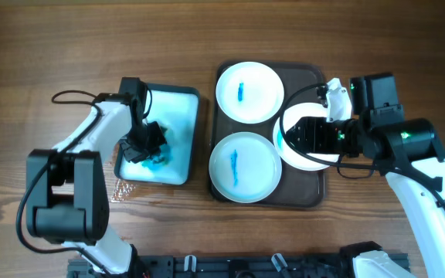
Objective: Clean dirty plates on tray and stack at the side
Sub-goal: 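Grasp the green sponge with the left gripper and the right plate's rim with the right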
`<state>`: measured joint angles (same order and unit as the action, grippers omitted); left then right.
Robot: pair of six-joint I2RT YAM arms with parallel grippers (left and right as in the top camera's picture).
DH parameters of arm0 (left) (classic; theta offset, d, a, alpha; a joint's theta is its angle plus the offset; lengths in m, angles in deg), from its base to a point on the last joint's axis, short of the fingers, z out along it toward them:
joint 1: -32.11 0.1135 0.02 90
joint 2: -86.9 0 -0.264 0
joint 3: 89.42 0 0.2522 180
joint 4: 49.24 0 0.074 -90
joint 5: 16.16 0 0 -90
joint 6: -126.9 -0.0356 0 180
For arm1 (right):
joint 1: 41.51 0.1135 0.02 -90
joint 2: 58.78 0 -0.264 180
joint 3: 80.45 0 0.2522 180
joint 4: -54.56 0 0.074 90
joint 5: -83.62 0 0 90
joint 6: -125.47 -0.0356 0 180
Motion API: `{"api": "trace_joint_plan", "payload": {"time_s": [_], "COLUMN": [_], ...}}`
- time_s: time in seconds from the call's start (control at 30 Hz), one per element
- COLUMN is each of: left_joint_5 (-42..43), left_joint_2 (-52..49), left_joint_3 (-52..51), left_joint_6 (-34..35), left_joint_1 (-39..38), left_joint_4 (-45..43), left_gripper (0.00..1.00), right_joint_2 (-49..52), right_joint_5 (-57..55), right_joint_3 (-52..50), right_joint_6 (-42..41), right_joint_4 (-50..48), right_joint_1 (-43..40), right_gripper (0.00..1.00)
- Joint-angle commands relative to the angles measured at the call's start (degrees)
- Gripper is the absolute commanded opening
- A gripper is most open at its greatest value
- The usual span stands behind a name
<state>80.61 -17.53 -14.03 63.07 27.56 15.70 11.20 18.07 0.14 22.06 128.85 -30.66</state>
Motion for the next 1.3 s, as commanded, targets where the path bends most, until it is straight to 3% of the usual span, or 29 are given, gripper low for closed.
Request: {"api": "trace_joint_plan", "payload": {"time_s": [0.0, 0.03, 0.1, 0.13, 0.17, 0.2, 0.3, 0.4, 0.47, 0.5, 0.53, 0.63, 0.67, 0.77, 0.83, 0.87, 0.93, 1.03, 1.13, 1.17, 1.2, 1.27], "left_joint_5": [3.3, 5.1, 8.0, 8.0, 8.0, 7.0, -2.5, -10.7, -11.3, -10.7, -9.6, -8.6, -6.6, -3.1, -2.7, -2.7, -2.7, -3.8, -4.3, -4.3, -4.2, -4.2], "left_joint_2": [-2.5, -1.5, 1.2, 2.1, 2.8, 3.6, 3.2, 1.9, 1.0, 0.4, -0.3, 0.5, 1.5, 5.1, 6.7, 6.8, 6.8, 6.1, 4.3, 3.8, 3.9, 4.0], "left_joint_3": [0.3, 1.6, 5.5, 7.0, 7.8, 8.0, 7.2, 2.0, -1.7, -3.1, -3.8, -2.8, -0.8, 3.8, 4.0, 4.0, 3.1, -2.0, -6.5, -6.6, -6.5, -5.5], "left_joint_6": [-0.5, -0.5, -0.5, -0.5, -0.5, -0.5, -2.0, -2.0, -2.0, -2.0, -2.0, -2.2, -2.2, -2.2, -2.2, -2.2, -2.2, -2.2, -1.9, -2.0, -2.0, -2.0], "left_joint_1": [-0.2, -0.2, -0.2, -0.2, -0.2, -0.2, -0.4, -0.6, -0.6, -0.6, -0.6, -0.6, -0.5, -0.6, -0.6, -0.6, -1.2, -2.3, -2.6, -2.6, -2.6, -2.6], "left_joint_4": [-1.4, 0.0, 4.3, 5.7, 6.3, 5.2, 2.0, -5.2, -11.5, -14.4, -16.7, -16.6, -14.1, -7.7, -4.0, -1.7, 1.4, -4.5, -10.6, -10.8, -10.7, -9.4], "left_gripper": [0.04, 0.07, 0.42, 0.53, 0.73, 0.81, 0.65, 0.63, 0.54, 0.4, 0.06, 0.04, 0.09, 0.63, 0.72, 0.71, 0.56, 0.48, 0.25, 0.11, 0.04, 0.04], "right_joint_2": [0.2, 0.2, 0.2, 0.2, 0.2, 0.2, 0.2, 0.2, 0.2, 0.2, 0.2, 0.2, 0.2, 0.1, 0.2, 0.3, 0.9, 2.6, 4.4, 5.2, 6.5, 8.8], "right_joint_5": [1.1, 1.1, 1.1, 1.1, 1.1, 1.1, 1.1, 1.1, 1.1, 1.1, 1.1, 1.1, 0.7, -1.1, -2.3, -3.3, -3.9, -3.2, 5.3, 4.8, 2.0, -5.3], "right_joint_3": [0.9, 0.9, 0.9, 0.9, 0.9, 0.9, 0.9, 0.9, 0.9, 0.9, 0.9, 0.9, 0.9, 0.9, 0.9, 0.6, -2.4, -12.3, -20.8, -22.4, -22.9, -22.9], "right_joint_6": [-0.7, -0.7, -0.7, -0.7, -0.7, -0.7, -0.7, -0.7, -0.7, -0.8, -1.4, -1.8, -1.7, -1.7, -1.6, -1.6, -1.8, -1.7, -0.1, -0.1, -0.9, -7.0], "right_joint_4": [0.4, 0.4, 0.3, 0.3, 0.4, 0.4, 0.4, 0.5, 0.5, 0.5, 0.5, 0.6, 0.4, -2.3, -0.8, 0.8, 2.3, -3.7, -13.7, -15.5, -16.4, -17.2], "right_joint_1": [0.2, 0.2, 0.2, 0.2, 0.2, 0.2, 0.2, 0.2, 0.2, 0.2, 0.2, 0.2, 0.2, 0.2, 0.2, 0.2, 0.2, 0.2, 0.6, 2.0, 4.1, 7.2], "right_gripper": [0.63, 0.63, 0.63, 0.63, 0.63, 0.63, 0.63, 0.63, 0.63, 0.63, 0.63, 0.59, 0.57, 0.57, 0.57, 0.57, 0.56, 0.55, 0.49, 0.48, 0.48, 0.49]}}
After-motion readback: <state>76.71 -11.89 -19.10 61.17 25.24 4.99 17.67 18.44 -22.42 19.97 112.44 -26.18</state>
